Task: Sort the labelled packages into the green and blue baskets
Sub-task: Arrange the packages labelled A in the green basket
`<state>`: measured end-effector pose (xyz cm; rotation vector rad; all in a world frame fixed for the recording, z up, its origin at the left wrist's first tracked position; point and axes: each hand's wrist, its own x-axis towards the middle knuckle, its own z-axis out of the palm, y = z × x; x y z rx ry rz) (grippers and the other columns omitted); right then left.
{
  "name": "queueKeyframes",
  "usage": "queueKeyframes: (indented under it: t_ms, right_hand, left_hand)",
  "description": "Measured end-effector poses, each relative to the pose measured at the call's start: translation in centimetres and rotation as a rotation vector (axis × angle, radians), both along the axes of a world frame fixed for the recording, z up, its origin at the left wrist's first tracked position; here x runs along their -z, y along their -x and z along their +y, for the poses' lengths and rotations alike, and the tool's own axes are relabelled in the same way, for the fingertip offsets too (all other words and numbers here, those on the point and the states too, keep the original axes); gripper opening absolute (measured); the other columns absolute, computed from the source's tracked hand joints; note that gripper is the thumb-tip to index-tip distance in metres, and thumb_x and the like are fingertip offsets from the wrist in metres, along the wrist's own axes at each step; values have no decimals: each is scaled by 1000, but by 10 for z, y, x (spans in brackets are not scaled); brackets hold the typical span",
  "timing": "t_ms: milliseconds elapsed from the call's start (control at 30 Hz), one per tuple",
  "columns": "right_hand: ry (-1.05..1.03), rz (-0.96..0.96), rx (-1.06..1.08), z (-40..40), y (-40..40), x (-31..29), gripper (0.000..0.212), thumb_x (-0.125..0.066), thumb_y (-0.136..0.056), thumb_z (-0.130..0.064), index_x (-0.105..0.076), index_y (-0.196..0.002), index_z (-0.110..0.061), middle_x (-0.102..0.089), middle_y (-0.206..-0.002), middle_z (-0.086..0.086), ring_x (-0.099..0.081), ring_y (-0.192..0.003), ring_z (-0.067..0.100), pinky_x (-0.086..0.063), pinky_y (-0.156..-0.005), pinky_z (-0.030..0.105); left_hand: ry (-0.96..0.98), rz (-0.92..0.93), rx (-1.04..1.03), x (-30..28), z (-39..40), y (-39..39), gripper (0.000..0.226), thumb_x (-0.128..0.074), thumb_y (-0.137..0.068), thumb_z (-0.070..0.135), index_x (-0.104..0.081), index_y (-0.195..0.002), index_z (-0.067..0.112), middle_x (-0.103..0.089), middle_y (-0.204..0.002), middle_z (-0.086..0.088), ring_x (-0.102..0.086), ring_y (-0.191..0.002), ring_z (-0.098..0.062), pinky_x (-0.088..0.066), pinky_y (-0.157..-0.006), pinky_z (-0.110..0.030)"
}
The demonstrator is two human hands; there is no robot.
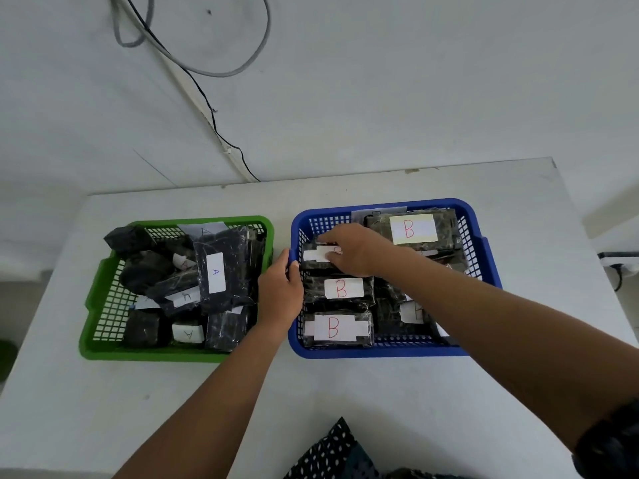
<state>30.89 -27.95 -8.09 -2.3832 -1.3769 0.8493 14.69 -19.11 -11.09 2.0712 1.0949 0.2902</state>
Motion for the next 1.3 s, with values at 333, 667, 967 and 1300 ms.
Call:
queueKeyframes:
  t_ms: [333,667,967,1300]
  right_hand:
    - [-371,-373,89,-13,46,-28,46,-51,-100,-38,-51,-142,-20,-53,-144,5,-46,-134,27,-40,-108,49]
    - [-561,-417,53,76,158,-68,46,-53,-98,-39,-53,-139,-18,-54,-142,6,-46,-134,27,-38,-108,47]
    - [-514,-292,-109,175,274,-40,45,-59,-95,-29,-58,-137,-14,-59,-136,7,-53,-128,28,-42,-106,46]
    - [83,-62,-160,232,301,8,39,-55,-97,-26,-56,-135,-14,-58,-133,12,-55,-121,32,-48,-99,44]
  left_hand:
    - [-179,-111,217,-67,30,19,38,-52,-101,24,-58,-137,14,-63,-134,-6,-60,-120,-15,-45,-101,-27]
    - [-646,-71,71,-84,134,156,34,-61,-96,21,-65,-127,9,-62,-133,-7,-52,-126,-23,-40,-108,-38]
    - [-669,98,165,-32,224,274,39,-59,-96,16,-59,-134,4,-55,-142,-16,-48,-135,-34,-44,-106,-51]
    - [-362,-36,172,16,249,286,52,-53,-100,8,-39,-149,0,-34,-158,-11,-57,-126,-32,-52,-94,-38]
